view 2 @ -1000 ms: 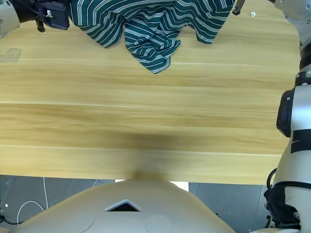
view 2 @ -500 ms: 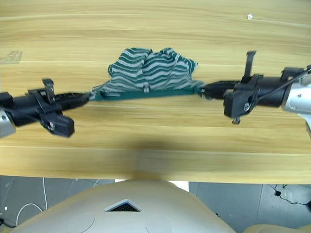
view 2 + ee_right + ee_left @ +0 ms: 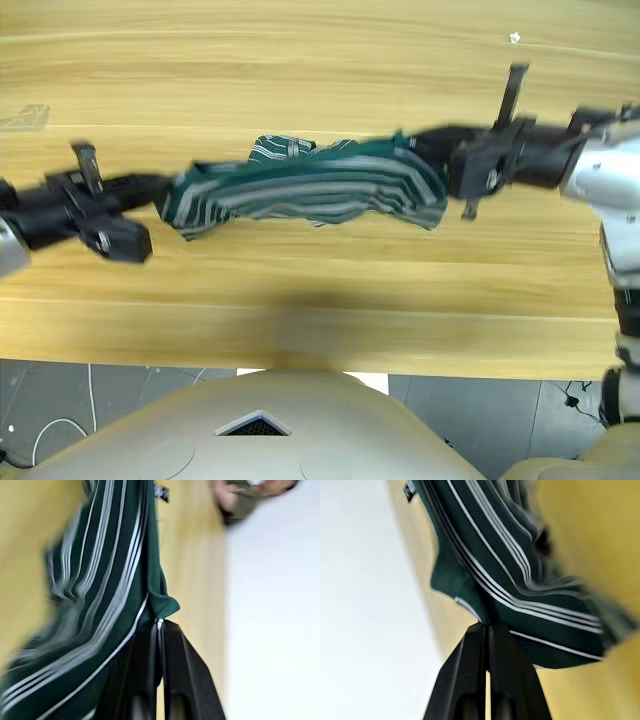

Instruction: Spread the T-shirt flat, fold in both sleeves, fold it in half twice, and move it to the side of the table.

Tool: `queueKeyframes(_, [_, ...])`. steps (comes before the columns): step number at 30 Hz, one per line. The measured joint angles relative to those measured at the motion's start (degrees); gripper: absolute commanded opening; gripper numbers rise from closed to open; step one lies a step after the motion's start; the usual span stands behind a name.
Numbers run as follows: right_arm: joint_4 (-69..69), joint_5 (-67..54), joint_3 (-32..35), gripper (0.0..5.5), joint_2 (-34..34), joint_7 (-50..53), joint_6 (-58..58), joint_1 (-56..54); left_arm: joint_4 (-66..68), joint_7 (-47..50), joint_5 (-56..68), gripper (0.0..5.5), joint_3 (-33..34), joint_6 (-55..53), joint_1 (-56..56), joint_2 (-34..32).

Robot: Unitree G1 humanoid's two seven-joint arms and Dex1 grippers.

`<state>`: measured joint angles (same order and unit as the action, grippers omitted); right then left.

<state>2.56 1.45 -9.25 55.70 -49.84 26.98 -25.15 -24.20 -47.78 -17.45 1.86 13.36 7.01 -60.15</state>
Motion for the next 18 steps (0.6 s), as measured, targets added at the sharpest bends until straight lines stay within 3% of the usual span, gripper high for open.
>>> queueKeyframes(7, [28.46, 12.76, -2.96, 0.00, -8.93, 12.28, 7.19, -30.54, 34.74, 3.95, -6.70, 0.01, -10.21, -0.72, 44.68, 12.73])
queueKeyframes(10, [34.52, 9.57, -1.12, 0.00, -8.91, 8.76, 9.03, -39.05, 41.94, 1.23, -5.55, 0.01, -11.19, -0.64, 57.17, 13.65])
queueKeyframes(14, [22.91, -10.14, 3.70, 0.00, -3.39, -9.39, 1.17, -35.14, 28.84, -6.48, 3.37, 0.01, -7.08, -3.84, 52.45, 8.86])
queueKeyframes(18, [6.00, -29.08, 7.48, 0.00, 1.73, -23.20, -16.31, -25.87, 5.56, -18.47, 19.03, 0.01, -3.31, -16.59, 37.06, 2.97])
